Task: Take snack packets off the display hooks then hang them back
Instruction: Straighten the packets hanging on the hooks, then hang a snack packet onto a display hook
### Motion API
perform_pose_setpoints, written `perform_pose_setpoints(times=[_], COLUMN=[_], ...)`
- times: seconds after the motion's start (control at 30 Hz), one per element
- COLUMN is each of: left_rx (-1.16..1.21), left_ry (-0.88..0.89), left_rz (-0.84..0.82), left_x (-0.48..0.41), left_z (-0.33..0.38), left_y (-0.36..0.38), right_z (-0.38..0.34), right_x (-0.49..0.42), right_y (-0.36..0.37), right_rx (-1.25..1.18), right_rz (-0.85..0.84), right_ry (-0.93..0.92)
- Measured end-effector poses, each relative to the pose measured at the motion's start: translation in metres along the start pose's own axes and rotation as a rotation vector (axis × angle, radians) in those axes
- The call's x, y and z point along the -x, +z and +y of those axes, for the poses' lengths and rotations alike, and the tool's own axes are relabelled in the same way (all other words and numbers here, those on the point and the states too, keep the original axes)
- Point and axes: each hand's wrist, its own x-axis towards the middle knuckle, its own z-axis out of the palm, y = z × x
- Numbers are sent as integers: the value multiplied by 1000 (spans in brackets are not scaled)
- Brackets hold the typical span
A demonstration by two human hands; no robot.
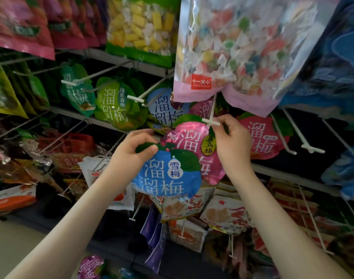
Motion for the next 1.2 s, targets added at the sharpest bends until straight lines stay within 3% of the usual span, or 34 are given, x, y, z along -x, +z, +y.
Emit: perform_pose_setpoints(times=[0.33, 0.47, 0.57, 0.63, 0.73, 0.83, 0.93, 1.07, 1.2], left_rx=[-10, -27, 1, 34, 57, 52, 21, -36, -93], left_ry=[-137, -151, -185, -222, -252, -261, -260, -211, -64], left_rz=[49, 66, 66, 59, 39, -7, -43, -116, -194], left_x=[-1, -3, -3, -2, -1, 2, 6, 14, 22], left_z=[-11, -10, -7, -4, 2, 8, 16, 33, 61], left_y=[9, 22, 32, 37, 48, 64, 81, 111, 148], right_z=[34, 33, 31, 30, 19, 21, 28, 31, 43], right_x=[-84, -85, -68, -47, -5, 16, 20, 25, 30], right_y=[28, 26, 20, 12, -8, -22, -38, -77, -122], right_rx=[209, 60, 61, 1, -216, -116, -2, -80, -168], right_rz=[76, 88, 175, 93, -336, -577, -577, -606, -464], right_ry=[119, 192, 59, -61, 48, 53, 110, 139, 185])
